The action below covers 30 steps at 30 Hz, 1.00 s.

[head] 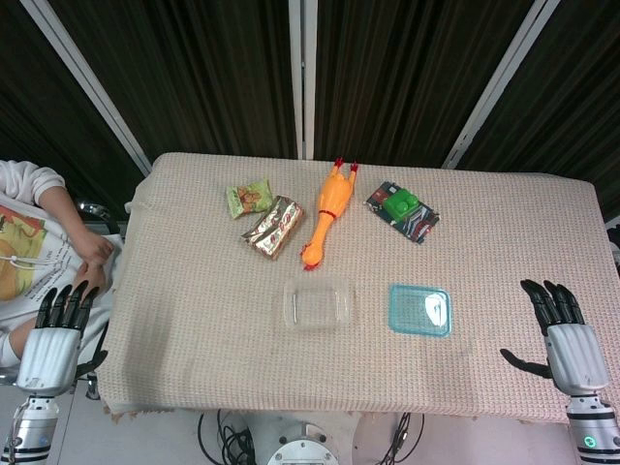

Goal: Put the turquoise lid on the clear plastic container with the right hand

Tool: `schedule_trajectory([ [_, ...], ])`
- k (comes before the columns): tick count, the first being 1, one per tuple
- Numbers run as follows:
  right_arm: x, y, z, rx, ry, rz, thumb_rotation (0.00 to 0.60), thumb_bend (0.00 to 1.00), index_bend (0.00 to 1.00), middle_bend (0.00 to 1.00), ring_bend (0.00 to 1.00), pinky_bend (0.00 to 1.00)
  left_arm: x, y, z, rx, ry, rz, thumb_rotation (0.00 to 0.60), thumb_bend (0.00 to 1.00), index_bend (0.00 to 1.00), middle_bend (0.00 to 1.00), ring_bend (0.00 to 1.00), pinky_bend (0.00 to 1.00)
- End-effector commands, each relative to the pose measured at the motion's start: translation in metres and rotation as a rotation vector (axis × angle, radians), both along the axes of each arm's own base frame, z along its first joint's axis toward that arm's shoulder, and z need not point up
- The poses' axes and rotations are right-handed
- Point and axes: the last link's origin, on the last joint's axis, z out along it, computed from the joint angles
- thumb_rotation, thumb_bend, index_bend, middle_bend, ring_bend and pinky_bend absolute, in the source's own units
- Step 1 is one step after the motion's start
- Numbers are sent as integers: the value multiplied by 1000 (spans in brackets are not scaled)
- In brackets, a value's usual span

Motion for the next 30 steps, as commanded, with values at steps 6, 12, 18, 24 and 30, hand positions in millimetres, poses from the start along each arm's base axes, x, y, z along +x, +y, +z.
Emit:
schedule_trajectory([
  [6, 10, -6, -18, 102, -19, -53, 600, 3, 0, 101, 0, 0, -1, -1, -3, -9, -2, 4, 600, 37, 62, 23, 0, 0],
  [12, 30, -33, -61, 286, -18, -87, 600, 0, 0, 93, 0, 0, -1, -1, -6, -15, -7, 7, 600, 37, 62, 23, 0, 0],
  [18, 38, -70, -105, 385, 21, -133, 600, 0, 0, 59, 0, 0, -5, -2, -9, -30, -9, 26, 600, 37, 62, 23, 0, 0],
  [24, 36, -90, -126, 405, 33, -179, 600, 0, 0, 61, 0, 0, -8, -2, -9, -32, -10, 44, 600, 37, 62, 23, 0, 0],
  [30, 37, -101, -139, 424, 45, -207, 600, 0, 0, 64, 0, 0, -8, 1, -11, -46, -10, 46, 600, 37, 62, 23, 0, 0],
])
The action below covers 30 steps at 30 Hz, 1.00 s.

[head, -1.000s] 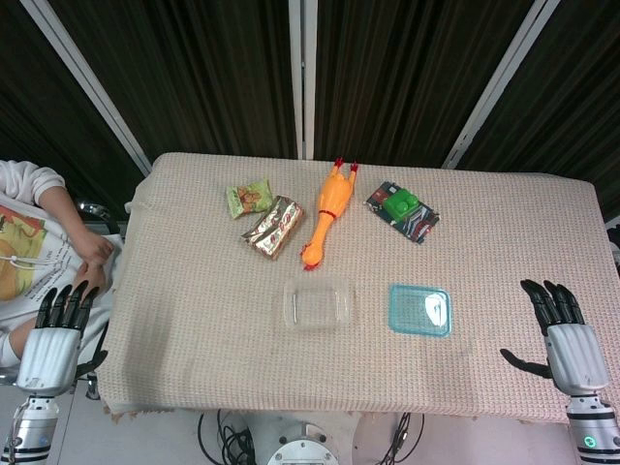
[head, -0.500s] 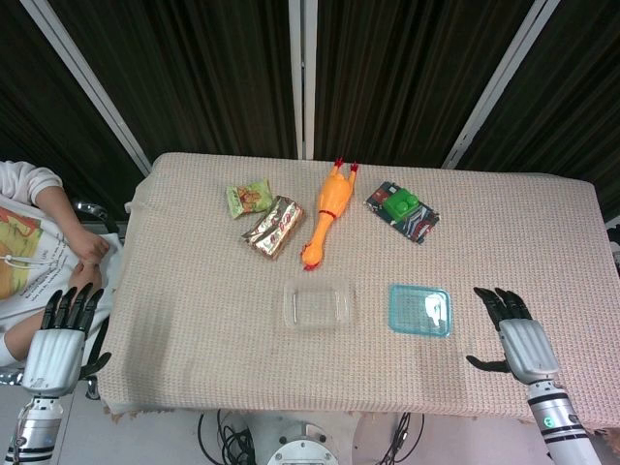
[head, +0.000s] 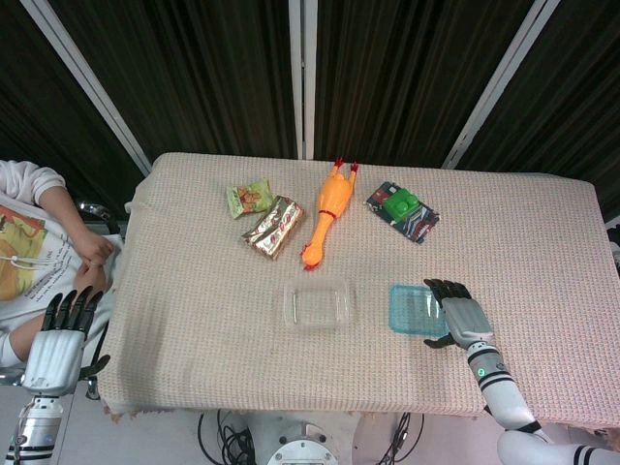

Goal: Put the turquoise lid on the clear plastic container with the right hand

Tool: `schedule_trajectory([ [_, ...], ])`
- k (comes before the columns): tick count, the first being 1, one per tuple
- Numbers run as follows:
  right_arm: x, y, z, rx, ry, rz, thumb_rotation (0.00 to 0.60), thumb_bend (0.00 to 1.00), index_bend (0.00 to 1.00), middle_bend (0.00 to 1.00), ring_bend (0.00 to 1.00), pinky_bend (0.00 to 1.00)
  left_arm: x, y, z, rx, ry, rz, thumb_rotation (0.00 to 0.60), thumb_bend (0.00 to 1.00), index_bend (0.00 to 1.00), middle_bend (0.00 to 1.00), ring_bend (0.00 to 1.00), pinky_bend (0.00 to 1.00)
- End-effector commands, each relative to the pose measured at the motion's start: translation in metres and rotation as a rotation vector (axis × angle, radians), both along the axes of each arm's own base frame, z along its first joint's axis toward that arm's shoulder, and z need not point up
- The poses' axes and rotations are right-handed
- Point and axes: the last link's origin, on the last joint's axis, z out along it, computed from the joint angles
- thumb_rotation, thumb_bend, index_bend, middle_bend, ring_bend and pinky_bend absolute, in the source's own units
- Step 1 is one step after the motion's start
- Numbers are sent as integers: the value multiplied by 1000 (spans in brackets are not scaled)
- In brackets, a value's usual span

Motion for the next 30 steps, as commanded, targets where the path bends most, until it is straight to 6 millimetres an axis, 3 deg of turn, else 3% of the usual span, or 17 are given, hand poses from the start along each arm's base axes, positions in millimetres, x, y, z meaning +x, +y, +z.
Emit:
schedule_trajectory([
  [1, 3, -7, -7, 10, 0, -7, 600, 0, 0, 66, 0, 0, 0, 1, -1, -3, 0, -3, 600, 37, 62, 23, 0, 0],
  [23, 4, -20, -15, 35, 3, -36, 600, 0, 0, 169, 0, 0, -2, 0, -1, -4, -5, 4, 600, 37, 62, 23, 0, 0],
  [30, 4, -21, -9, 8, 13, 11, 600, 24, 0, 281, 0, 0, -3, 0, -1, -7, -4, 5, 600, 37, 62, 23, 0, 0],
])
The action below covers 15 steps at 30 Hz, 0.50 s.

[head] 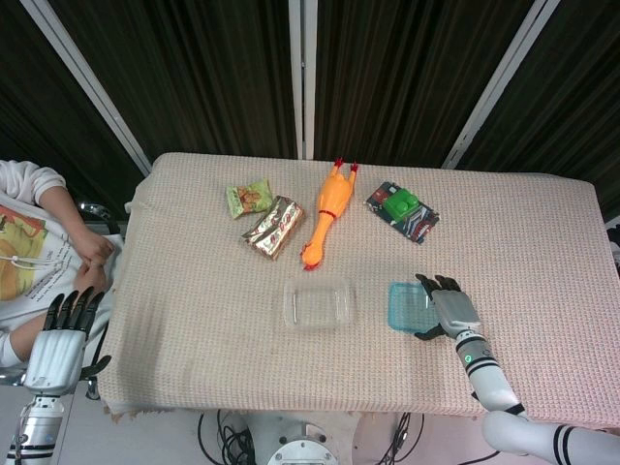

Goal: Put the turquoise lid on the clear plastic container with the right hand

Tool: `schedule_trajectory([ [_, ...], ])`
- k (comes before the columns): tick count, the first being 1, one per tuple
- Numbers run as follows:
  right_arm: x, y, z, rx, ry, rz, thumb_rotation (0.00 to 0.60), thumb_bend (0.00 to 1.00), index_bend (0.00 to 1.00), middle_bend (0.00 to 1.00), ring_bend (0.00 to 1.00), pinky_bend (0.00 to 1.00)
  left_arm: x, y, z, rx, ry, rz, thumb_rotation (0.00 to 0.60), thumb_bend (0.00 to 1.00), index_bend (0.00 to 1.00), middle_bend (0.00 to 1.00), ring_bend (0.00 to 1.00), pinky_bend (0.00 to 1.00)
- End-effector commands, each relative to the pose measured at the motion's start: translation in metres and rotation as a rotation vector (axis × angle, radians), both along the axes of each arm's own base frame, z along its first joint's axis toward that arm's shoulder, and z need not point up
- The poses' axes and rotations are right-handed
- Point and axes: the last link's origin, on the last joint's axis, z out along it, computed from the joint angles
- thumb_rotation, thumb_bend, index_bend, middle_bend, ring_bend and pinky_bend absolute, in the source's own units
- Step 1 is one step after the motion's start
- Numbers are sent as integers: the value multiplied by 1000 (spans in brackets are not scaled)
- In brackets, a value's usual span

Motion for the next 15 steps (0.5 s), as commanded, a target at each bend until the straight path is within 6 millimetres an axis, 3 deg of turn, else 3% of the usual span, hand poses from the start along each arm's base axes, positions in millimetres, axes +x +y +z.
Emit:
schedule_trajectory([
  [1, 0, 0, 8, -13, 12, 38, 600, 27, 0, 286, 0, 0, 0, 0, 0, 0, 1, 0, 600, 37, 62, 23, 0, 0],
  [5, 11, -2, 31, -44, 26, 113, 600, 28, 0, 288, 0, 0, 1, 0, 2, 3, 5, -1, 600, 37, 62, 23, 0, 0],
  [9, 41, -6, 54, -37, 0, 196, 600, 28, 0, 290, 0, 0, 3, 0, 2, 5, 6, -4, 600, 37, 62, 23, 0, 0],
  [15, 101, -16, 54, 34, -37, 301, 600, 28, 0, 288, 0, 0, 7, 0, 1, 4, 8, -17, 600, 37, 62, 23, 0, 0],
])
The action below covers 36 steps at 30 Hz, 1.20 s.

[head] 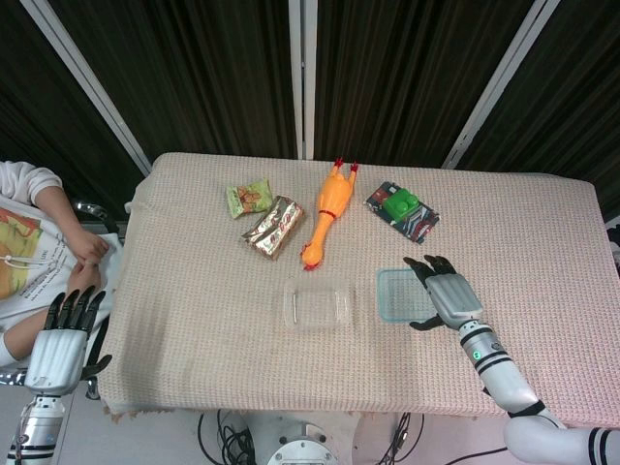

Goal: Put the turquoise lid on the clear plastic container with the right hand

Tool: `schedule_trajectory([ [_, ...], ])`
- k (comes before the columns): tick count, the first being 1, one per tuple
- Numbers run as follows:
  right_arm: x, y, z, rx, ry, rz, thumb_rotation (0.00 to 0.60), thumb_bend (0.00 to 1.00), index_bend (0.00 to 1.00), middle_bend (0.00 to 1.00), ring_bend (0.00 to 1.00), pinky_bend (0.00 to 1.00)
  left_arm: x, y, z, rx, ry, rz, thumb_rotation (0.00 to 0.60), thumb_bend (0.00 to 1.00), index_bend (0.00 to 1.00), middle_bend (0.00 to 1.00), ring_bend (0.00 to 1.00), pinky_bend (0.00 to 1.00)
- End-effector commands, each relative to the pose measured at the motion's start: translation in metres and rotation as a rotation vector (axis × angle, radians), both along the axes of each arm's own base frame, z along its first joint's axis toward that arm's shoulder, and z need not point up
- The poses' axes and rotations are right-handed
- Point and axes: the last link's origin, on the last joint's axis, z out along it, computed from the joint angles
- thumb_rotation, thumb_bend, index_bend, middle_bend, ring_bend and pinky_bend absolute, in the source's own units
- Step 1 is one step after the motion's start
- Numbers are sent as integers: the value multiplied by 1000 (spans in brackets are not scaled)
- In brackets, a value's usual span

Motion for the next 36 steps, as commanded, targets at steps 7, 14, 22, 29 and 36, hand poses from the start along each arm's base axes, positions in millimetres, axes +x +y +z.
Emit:
schedule_trajectory([
  [7, 98, -16, -33, 117, -31, 124, 600, 28, 0, 292, 0, 0, 2, 0, 1, -1, 3, -8, 600, 37, 62, 23, 0, 0],
  [14, 127, -17, -66, 143, -23, 83, 600, 28, 0, 290, 0, 0, -2, 0, 2, 6, -10, -5, 600, 37, 62, 23, 0, 0],
  [22, 140, -15, -89, 151, 5, 66, 600, 28, 0, 290, 0, 0, -7, 0, 1, 4, -20, -2, 600, 37, 62, 23, 0, 0],
  [29, 135, -13, -98, 138, -7, 9, 600, 30, 0, 289, 0, 0, -11, -1, 1, 6, -29, 2, 600, 37, 62, 23, 0, 0],
  [36, 136, -10, -104, 146, -50, -14, 600, 31, 0, 289, 0, 0, -13, -1, 0, 5, -32, 2, 600, 37, 62, 23, 0, 0],
])
